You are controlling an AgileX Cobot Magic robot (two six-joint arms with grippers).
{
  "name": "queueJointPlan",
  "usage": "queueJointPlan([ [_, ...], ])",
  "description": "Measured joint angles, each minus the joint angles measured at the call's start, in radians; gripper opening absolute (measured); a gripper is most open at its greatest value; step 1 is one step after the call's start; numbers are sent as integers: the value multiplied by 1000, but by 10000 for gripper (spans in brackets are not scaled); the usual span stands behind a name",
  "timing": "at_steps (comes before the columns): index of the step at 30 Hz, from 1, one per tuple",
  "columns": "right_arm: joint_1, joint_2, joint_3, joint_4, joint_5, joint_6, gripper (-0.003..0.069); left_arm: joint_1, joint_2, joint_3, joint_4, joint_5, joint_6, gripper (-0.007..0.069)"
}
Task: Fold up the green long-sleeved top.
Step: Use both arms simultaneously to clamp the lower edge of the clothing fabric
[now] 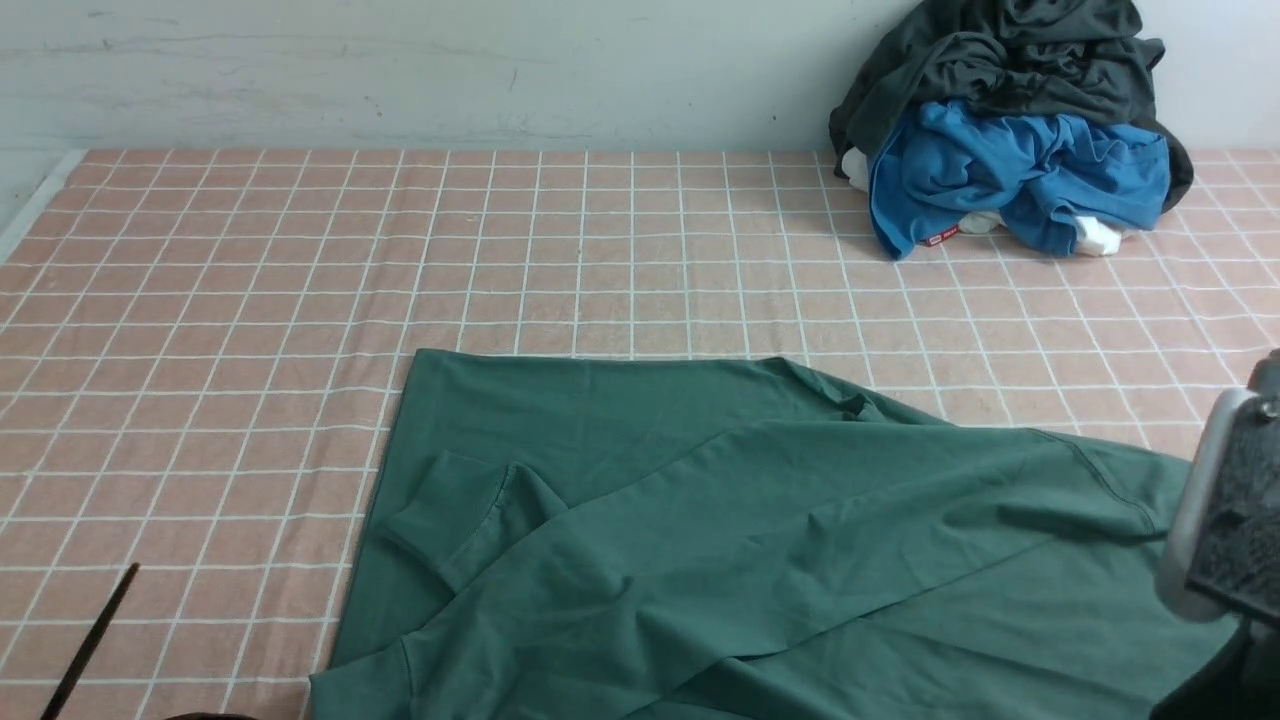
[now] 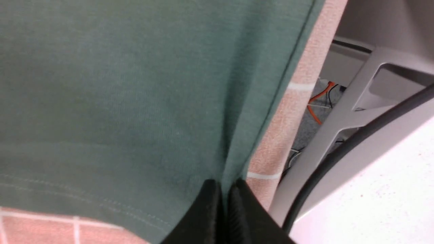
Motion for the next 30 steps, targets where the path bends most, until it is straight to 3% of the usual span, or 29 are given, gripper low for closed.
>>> queueJointPlan([
  [9, 0, 0, 231, -79, -103, -168, 486, 0, -1, 0, 22, 0, -10, 6],
  [16, 0, 0, 456, -209, -306, -289, 486, 0, -1, 0, 22, 0, -20, 6],
  [30, 0, 58, 532, -272, -451, -309, 478, 0, -1, 0, 29, -3, -37, 6],
])
